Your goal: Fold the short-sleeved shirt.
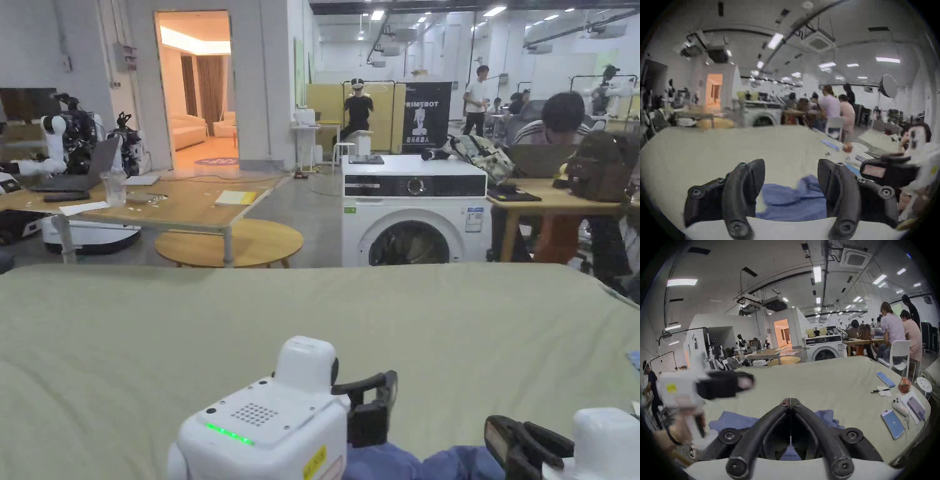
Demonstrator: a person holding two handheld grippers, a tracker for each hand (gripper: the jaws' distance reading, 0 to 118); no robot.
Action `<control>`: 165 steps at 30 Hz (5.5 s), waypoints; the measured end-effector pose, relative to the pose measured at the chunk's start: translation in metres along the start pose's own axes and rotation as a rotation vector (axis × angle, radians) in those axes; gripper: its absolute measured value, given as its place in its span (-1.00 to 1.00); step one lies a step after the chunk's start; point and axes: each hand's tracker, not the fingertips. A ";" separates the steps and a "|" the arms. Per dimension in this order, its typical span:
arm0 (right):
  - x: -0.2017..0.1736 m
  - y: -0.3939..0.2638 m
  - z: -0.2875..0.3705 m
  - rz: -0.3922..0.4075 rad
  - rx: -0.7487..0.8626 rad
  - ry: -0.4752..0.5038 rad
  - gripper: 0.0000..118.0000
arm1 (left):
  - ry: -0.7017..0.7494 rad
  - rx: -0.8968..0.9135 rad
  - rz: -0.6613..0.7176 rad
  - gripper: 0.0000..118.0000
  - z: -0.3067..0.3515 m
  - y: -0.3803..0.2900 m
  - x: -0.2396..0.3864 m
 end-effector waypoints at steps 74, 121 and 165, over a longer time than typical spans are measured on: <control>0.083 -0.016 -0.026 -0.247 -0.127 -0.108 -0.91 | 0.345 -0.101 0.222 -1.00 0.113 0.014 -0.196; 0.089 0.178 -0.216 -0.055 -0.047 -0.211 -0.92 | 0.423 -0.005 0.190 -1.00 0.005 0.113 -0.264; -0.013 -0.021 -0.043 0.077 -0.081 -0.003 -0.30 | 0.317 0.047 0.008 -0.11 0.115 -0.029 -0.065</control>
